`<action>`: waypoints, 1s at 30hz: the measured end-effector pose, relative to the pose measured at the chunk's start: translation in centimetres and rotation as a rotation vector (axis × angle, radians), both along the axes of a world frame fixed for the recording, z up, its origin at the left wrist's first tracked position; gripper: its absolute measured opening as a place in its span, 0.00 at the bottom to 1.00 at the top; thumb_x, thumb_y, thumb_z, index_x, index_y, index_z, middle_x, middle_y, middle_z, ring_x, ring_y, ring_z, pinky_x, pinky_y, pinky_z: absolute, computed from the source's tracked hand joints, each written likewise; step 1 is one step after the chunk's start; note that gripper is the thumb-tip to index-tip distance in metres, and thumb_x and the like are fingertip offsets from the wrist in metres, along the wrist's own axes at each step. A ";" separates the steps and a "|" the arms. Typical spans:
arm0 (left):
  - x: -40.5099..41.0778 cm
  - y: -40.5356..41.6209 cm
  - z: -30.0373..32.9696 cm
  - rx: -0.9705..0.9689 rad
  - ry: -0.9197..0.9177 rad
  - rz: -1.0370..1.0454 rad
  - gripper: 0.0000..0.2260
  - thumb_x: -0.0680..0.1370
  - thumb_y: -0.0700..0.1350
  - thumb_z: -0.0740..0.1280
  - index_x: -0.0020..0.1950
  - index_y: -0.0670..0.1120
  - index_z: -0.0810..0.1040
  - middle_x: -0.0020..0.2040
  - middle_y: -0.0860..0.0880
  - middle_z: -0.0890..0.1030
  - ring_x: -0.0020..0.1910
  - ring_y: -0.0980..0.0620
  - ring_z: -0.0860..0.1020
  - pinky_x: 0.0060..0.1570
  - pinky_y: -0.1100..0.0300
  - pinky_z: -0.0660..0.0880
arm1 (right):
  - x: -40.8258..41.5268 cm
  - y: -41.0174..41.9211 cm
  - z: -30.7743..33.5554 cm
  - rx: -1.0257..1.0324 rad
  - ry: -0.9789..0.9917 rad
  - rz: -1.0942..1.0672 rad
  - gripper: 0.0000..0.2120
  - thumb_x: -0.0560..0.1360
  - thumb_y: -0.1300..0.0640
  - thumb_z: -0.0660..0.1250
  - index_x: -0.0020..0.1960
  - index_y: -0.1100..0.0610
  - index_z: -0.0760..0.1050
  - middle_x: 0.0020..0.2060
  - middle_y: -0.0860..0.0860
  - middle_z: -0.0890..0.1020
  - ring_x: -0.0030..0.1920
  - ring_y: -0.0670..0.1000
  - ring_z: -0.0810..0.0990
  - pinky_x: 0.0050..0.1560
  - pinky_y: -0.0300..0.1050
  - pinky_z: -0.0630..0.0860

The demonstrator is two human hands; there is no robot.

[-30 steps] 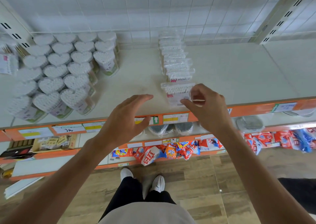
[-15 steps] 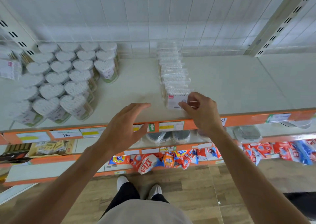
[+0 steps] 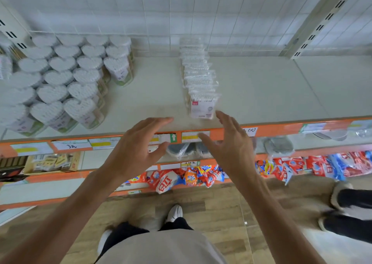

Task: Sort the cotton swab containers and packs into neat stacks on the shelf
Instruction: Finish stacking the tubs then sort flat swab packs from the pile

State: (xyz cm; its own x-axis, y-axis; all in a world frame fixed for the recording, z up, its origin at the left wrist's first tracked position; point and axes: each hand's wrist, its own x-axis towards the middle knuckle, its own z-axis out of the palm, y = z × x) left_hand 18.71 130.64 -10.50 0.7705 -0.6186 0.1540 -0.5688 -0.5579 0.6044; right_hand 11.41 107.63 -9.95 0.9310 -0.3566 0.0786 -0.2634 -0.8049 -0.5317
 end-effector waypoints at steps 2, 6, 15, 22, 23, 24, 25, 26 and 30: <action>-0.7 1.2 0.1 -0.023 -0.015 0.001 0.23 0.79 0.44 0.71 0.73 0.51 0.72 0.67 0.54 0.77 0.65 0.55 0.76 0.60 0.60 0.75 | -1.6 2.5 -0.2 -0.011 -0.039 0.090 0.32 0.74 0.43 0.73 0.72 0.55 0.70 0.64 0.52 0.79 0.61 0.54 0.80 0.56 0.48 0.76; -3.0 6.0 -0.8 0.020 0.001 0.058 0.23 0.77 0.45 0.69 0.73 0.51 0.72 0.66 0.55 0.77 0.65 0.54 0.75 0.63 0.65 0.69 | -1.9 8.1 -2.5 -0.047 -0.043 0.245 0.33 0.72 0.46 0.76 0.71 0.59 0.71 0.60 0.52 0.81 0.58 0.55 0.81 0.51 0.47 0.79; -12.7 25.6 -4.1 0.018 0.253 0.518 0.28 0.78 0.49 0.70 0.75 0.63 0.65 0.69 0.70 0.67 0.64 0.80 0.62 0.60 0.79 0.60 | -2.3 25.8 -4.6 0.009 0.135 0.627 0.39 0.76 0.39 0.67 0.79 0.58 0.59 0.76 0.55 0.67 0.74 0.56 0.67 0.70 0.52 0.69; -19.8 38.7 -4.9 0.063 0.292 0.634 0.33 0.76 0.52 0.72 0.77 0.66 0.60 0.75 0.62 0.66 0.72 0.66 0.62 0.66 0.72 0.59 | -4.6 38.9 -4.9 0.012 0.205 0.800 0.38 0.79 0.32 0.57 0.82 0.48 0.48 0.82 0.47 0.48 0.81 0.49 0.48 0.78 0.51 0.54; -20.2 40.3 -4.8 0.064 0.287 0.653 0.33 0.76 0.53 0.72 0.77 0.65 0.60 0.75 0.62 0.66 0.73 0.65 0.61 0.66 0.72 0.58 | -4.7 40.6 -5.0 -0.002 0.207 0.806 0.38 0.79 0.31 0.55 0.82 0.47 0.47 0.82 0.47 0.47 0.81 0.49 0.47 0.78 0.51 0.53; -20.7 41.9 -4.7 0.062 0.281 0.668 0.34 0.76 0.53 0.72 0.78 0.64 0.60 0.75 0.61 0.66 0.74 0.64 0.62 0.66 0.73 0.58 | -4.8 42.3 -5.0 -0.022 0.209 0.816 0.38 0.79 0.30 0.54 0.82 0.46 0.46 0.82 0.46 0.46 0.81 0.49 0.46 0.79 0.51 0.52; -21.1 43.3 -4.7 0.057 0.269 0.679 0.34 0.76 0.52 0.72 0.78 0.62 0.60 0.75 0.59 0.67 0.74 0.63 0.62 0.67 0.75 0.56 | -4.7 43.8 -4.9 -0.031 0.220 0.825 0.38 0.78 0.30 0.54 0.81 0.45 0.46 0.82 0.46 0.45 0.81 0.48 0.46 0.79 0.52 0.51; -21.4 44.6 -4.7 0.052 0.258 0.693 0.34 0.76 0.51 0.73 0.79 0.61 0.61 0.75 0.58 0.67 0.73 0.64 0.62 0.67 0.77 0.54 | -4.7 45.3 -4.7 -0.028 0.232 0.835 0.38 0.78 0.30 0.54 0.81 0.45 0.46 0.82 0.45 0.45 0.81 0.48 0.45 0.80 0.53 0.51; -22.1 48.7 -4.6 0.014 0.235 0.751 0.35 0.76 0.52 0.73 0.79 0.60 0.60 0.77 0.54 0.67 0.77 0.58 0.62 0.74 0.58 0.63 | -4.2 50.2 -3.8 -0.010 0.284 0.867 0.39 0.77 0.29 0.55 0.81 0.43 0.45 0.81 0.45 0.44 0.81 0.46 0.42 0.79 0.58 0.54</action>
